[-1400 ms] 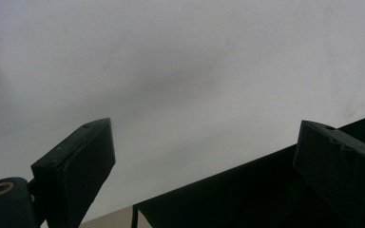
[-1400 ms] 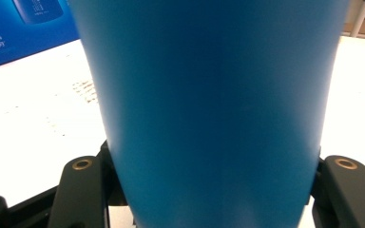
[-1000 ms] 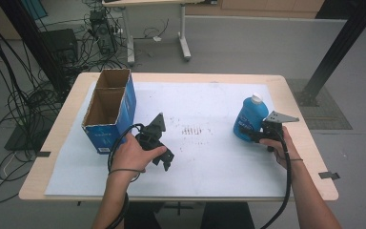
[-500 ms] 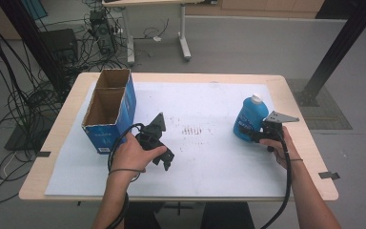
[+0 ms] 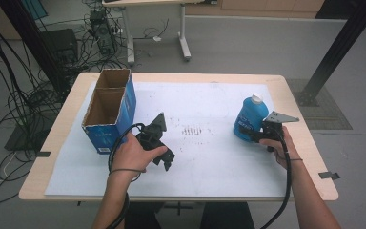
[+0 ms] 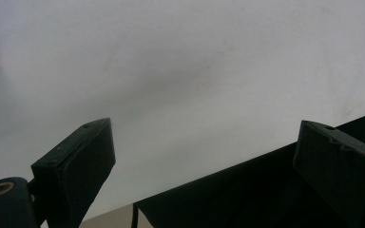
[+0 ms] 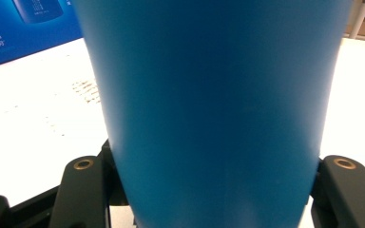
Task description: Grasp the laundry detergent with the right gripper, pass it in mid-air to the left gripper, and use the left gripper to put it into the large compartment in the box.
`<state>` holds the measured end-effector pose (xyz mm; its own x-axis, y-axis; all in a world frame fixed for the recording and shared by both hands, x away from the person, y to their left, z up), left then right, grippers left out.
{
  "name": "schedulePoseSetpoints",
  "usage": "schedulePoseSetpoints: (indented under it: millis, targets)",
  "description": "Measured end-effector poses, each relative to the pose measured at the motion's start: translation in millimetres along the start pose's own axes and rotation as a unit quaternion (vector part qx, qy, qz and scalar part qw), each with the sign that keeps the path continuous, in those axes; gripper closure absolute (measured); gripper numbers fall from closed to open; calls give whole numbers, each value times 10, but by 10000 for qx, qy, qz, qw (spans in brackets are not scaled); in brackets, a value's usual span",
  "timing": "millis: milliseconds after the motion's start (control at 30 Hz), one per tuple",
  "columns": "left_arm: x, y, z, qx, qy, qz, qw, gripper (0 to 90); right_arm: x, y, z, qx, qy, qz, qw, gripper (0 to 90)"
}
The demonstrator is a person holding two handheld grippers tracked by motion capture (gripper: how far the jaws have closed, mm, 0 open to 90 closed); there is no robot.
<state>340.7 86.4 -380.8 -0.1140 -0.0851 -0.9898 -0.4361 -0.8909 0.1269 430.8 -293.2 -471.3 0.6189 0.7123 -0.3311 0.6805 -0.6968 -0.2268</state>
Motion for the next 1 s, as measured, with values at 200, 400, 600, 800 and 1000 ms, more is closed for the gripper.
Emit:
schedulePoseSetpoints:
  millis: [200, 400, 600, 800, 1000]
  targets:
    - [-42, 16, -26, 32, 24, -17, 10000, 69, 0, 5, 0, -7, 1, -21, 10000, 389]
    - [-97, 29, -55, 68, 63, -47, 9999, 69, 1, 6, -5, -32, -7, -21, 10000, 390]
    - [-109, 32, -79, 150, 20, -110, 9998, 69, 1, 12, -2, 19, 23, -31, 10000, 391]
    - [-124, 24, -97, 172, 56, -101, 9998, 68, 1, 10, -5, 25, 30, -11, 10000, 392]
    - [-144, 11, -101, 290, 118, -111, 9994, 71, 0, 4, -15, -3, -8, 2, 10000, 395]
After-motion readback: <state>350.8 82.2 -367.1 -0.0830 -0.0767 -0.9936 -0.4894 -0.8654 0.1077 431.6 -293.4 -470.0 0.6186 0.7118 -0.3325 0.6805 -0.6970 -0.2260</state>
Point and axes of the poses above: each handheld gripper's, and its own axes: x roughly forward along the jaws, z roughly out of its underside, y roughly to its right, the point moved 3 cm from there along x, roughly forward along the jaws, and after that the axes turned 6 degrees about x, right-handed, at the moved point
